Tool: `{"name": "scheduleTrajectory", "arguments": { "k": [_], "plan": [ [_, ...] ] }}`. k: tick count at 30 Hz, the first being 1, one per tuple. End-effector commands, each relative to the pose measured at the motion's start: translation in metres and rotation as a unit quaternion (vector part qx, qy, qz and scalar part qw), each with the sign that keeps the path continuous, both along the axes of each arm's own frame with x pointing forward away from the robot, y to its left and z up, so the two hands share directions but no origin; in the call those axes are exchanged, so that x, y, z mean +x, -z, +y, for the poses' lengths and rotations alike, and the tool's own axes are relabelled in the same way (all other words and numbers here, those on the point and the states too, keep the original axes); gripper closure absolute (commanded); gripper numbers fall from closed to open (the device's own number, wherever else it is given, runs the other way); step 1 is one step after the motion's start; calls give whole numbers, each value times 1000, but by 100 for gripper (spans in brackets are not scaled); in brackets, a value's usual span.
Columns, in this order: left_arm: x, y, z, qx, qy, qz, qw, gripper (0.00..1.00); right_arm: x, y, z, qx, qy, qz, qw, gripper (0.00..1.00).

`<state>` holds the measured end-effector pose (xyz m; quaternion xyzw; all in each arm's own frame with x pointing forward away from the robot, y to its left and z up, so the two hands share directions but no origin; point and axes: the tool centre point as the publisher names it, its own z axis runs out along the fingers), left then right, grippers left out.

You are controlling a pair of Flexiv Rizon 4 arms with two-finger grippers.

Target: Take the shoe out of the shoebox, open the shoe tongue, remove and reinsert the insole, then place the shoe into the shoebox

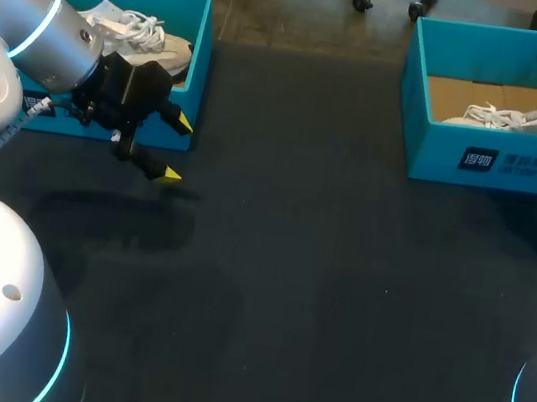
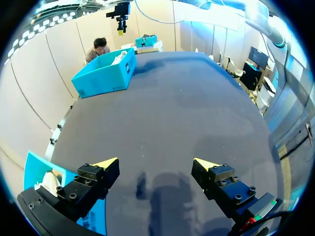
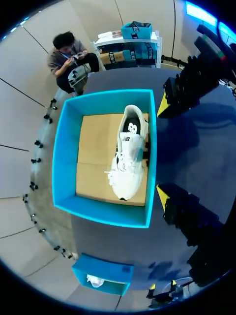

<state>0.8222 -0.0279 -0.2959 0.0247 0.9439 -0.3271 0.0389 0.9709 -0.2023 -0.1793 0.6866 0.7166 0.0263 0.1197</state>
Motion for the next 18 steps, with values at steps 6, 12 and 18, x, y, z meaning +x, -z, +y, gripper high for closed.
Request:
{"name": "scheduleTrajectory", "arguments": {
  "k": [6, 12, 18],
  "plan": [
    [33, 1, 18, 4, 215, -66, 974, 0, -5, 2, -3, 3, -3, -18, 1000, 0],
    [65, -2, 41, 12, 380, -133, 915, 0, -5, 2, -3, 3, -3, -18, 1000, 0],
    [84, -23, 72, 71, 513, -220, 827, 0, -5, 2, -3, 3, -3, -18, 1000, 0]
  ]
}}
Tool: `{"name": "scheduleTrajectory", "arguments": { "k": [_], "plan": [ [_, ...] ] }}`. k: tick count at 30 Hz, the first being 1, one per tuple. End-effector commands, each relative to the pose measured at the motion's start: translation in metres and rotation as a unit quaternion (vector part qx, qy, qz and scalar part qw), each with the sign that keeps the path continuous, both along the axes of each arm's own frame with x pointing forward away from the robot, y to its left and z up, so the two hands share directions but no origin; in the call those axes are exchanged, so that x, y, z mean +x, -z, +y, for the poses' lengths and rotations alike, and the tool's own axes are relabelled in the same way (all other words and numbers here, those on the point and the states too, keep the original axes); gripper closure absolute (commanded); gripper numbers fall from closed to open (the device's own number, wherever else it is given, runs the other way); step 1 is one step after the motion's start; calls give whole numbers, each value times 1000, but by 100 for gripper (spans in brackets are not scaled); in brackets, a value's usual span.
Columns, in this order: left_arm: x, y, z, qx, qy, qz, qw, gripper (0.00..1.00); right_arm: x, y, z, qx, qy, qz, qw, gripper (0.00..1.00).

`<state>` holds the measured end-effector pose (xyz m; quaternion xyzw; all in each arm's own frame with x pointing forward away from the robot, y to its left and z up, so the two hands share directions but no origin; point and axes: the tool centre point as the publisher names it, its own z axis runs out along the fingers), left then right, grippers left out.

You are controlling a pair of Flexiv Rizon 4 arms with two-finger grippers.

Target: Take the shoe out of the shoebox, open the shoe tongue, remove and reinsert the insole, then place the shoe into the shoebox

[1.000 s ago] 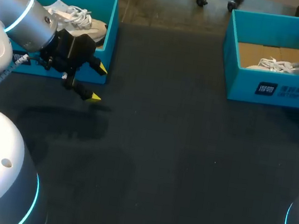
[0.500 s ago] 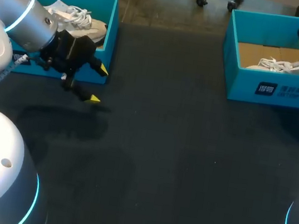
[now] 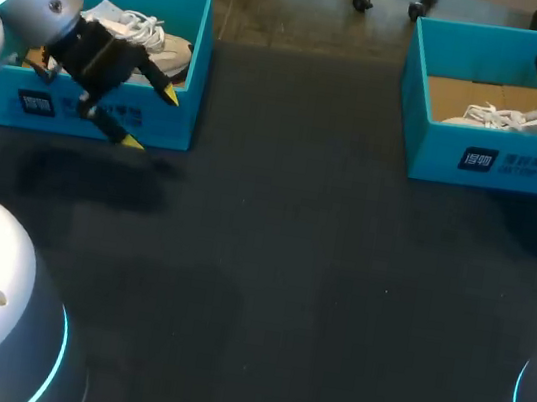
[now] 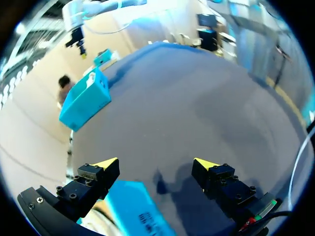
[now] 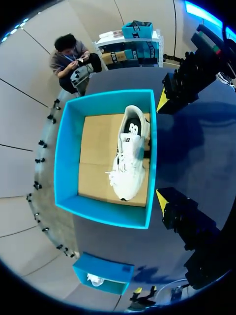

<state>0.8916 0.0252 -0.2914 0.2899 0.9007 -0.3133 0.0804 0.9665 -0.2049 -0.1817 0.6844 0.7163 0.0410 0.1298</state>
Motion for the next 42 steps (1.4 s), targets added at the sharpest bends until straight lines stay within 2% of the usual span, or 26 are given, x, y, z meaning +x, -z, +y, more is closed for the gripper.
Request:
{"name": "scheduleTrajectory", "arguments": {
  "k": [1, 5, 7, 26, 28, 33, 37, 41, 42],
  "plan": [
    [18, -24, 23, 82, 304, -138, 939, 0, -1, 0, 0, 0, 0, -1, 1000, 0],
    [32, -35, 36, 121, 323, -219, 913, 0, -1, 0, 0, 0, 0, -1, 1000, 0],
    [37, -37, 41, 132, 315, -238, 910, 0, -1, 0, 0, 0, 0, -1, 1000, 0],
    [37, -37, 41, 132, 315, -238, 910, 0, -1, 0, 0, 0, 0, -1, 1000, 0],
    [36, -37, 50, 151, 321, -245, 902, 0, -1, 0, 0, 0, 0, -1, 1000, 0],
    [58, -53, 64, 150, 290, -260, 909, 0, -1, 0, 0, 0, 0, -1, 1000, 0],
    [70, -67, 68, 168, 285, -267, 905, 0, -1, 0, 0, 0, 0, -1, 1000, 0],
    [81, -72, 77, 185, 286, -266, 902, 0, -1, 0, 0, 0, 0, -1, 1000, 0],
    [90, -71, 84, 204, 281, -265, 900, 0, -1, 0, 0, 0, 0, -1, 1000, 0]
  ]
}}
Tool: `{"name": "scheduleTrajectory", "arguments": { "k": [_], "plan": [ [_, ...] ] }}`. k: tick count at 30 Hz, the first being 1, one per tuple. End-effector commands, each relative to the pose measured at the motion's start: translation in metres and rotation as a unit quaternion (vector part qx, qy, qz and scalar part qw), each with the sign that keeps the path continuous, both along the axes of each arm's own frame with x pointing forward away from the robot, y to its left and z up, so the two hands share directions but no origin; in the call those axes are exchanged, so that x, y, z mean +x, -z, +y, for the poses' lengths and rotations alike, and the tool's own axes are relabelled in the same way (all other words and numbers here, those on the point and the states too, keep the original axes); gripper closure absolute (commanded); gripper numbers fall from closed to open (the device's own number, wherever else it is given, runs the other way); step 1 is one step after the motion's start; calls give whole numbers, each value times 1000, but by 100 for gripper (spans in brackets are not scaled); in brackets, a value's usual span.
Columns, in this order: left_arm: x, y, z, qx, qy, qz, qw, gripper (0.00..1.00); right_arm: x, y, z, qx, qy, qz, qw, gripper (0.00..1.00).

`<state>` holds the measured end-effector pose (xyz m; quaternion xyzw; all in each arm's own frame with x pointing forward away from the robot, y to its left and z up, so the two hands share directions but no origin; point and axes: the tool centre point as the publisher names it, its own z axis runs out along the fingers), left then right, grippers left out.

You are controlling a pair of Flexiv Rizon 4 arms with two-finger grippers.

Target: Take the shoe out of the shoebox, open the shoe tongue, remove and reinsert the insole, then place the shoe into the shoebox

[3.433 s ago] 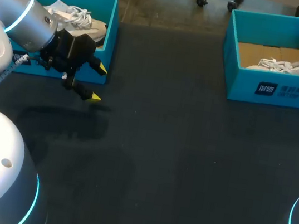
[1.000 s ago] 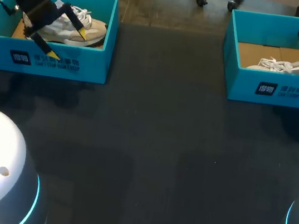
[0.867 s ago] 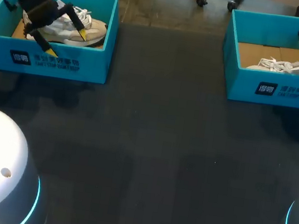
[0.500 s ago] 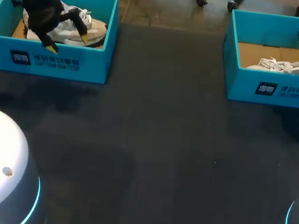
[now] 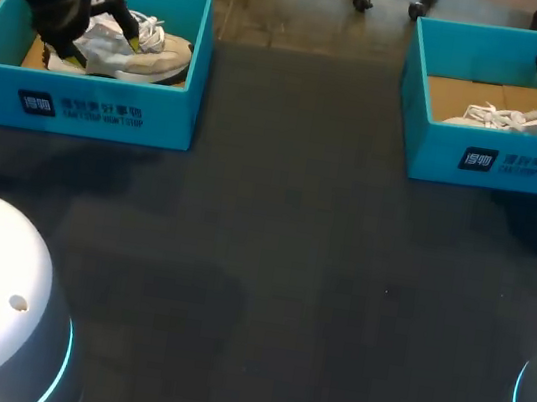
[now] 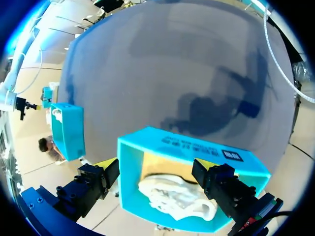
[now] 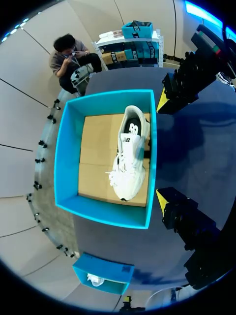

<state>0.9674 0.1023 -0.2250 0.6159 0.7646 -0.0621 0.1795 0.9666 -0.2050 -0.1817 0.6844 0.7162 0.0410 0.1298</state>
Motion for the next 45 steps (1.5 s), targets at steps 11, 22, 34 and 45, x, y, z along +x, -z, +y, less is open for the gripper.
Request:
{"name": "scheduleTrajectory", "arguments": {
  "k": [11, 22, 34, 45],
  "plan": [
    [60, -6, 50, 75, -32, -25, 996, 0, -1, 0, 0, 0, 0, -1, 1000, 0],
    [104, -2, 105, 127, 25, -11, 991, 0, -1, 0, 0, 0, 0, -1, 1000, 0],
    [127, 1, 147, 221, 169, -17, 960, 0, -1, 0, 0, 0, 0, -1, 1000, 0],
    [127, 1, 147, 221, 169, -17, 960, 0, -1, 0, 0, 0, 0, -1, 1000, 0]
  ]
}}
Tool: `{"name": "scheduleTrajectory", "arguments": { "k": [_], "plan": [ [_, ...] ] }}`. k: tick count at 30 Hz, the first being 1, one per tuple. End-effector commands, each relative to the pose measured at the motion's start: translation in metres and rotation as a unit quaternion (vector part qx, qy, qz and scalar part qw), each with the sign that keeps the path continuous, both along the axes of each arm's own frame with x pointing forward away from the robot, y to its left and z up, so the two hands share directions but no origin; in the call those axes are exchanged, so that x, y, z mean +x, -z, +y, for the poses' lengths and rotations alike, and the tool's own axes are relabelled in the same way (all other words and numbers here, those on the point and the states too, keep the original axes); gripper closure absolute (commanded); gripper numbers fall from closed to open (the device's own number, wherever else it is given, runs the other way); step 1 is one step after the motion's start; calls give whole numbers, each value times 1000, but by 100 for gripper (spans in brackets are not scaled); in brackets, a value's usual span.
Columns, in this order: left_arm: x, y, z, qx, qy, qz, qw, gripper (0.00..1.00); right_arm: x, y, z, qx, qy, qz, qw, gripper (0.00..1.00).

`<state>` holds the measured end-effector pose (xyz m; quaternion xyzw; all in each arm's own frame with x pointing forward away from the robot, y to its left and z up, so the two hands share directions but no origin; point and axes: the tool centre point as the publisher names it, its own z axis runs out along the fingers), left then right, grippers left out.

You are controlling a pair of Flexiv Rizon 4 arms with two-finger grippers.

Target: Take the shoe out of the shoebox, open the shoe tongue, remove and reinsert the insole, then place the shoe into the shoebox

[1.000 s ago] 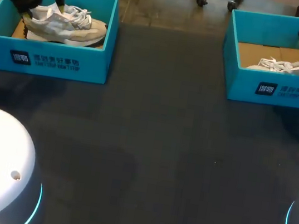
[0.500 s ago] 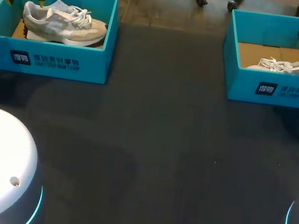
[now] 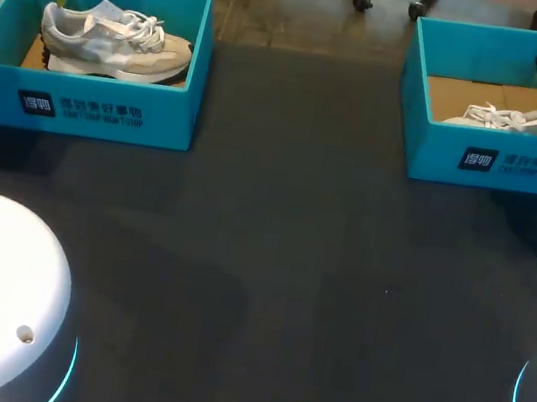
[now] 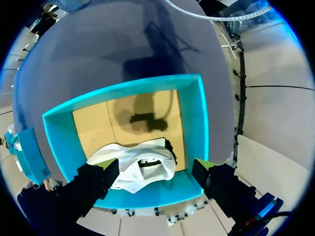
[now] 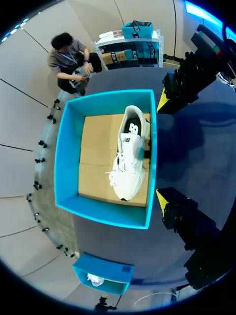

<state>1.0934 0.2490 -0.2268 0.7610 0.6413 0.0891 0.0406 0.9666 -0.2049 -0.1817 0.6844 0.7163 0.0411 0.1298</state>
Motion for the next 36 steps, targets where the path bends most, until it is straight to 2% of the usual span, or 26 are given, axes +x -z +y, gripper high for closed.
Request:
{"name": "scheduleTrajectory", "arguments": {
  "k": [1, 5, 12, 13, 15, 16, 18, 19, 23, 30, 31, 36],
  "plan": [
    [1, -1, 0, 2, 0, 1, 1000, 0, -1, 0, 0, 0, 0, -1, 1000, 0],
    [11, 5, -15, -54, -11, 48, 997, 0, -1, 0, 0, 0, 0, -1, 1000, 0],
    [31, 12, -13, -11, 3, 26, 1000, 0, -1, 0, 0, 0, 0, -1, 1000, 0],
    [35, 14, -10, -10, -1, 28, 1000, 16, -1, 0, 0, 0, 0, -1, 1000, 0],
    [39, 16, -7, -7, 0, 30, 1000, 21, -1, 0, 0, 0, 0, -1, 1000, 0],
    [42, 17, -4, -8, -3, 32, 999, 16, -1, 0, 0, 0, 0, -1, 1000, 0],
    [42, 18, -3, -8, -3, 32, 999, 16, -1, 0, 0, 0, 0, -1, 1000, 0],
    [47, 22, 5, -1, -9, 26, 1000, 13, -1, 0, 0, 0, 0, -1, 1000, 0],
    [55, 33, 20, 8, -14, 27, 1000, 0, -1, 0, 0, 0, 0, -1, 1000, 0],
    [67, 56, 36, 22, -37, 28, 999, 0, -1, 0, 0, 0, 0, -1, 1000, 0],
    [68, 60, 37, 19, -33, 26, 999, 15, -1, 0, 0, 0, 0, -1, 1000, 0],
    [78, 71, 36, 21, -35, 24, 999, 20, -1, 0, 0, 0, 0, -1, 1000, 0]
  ]
}}
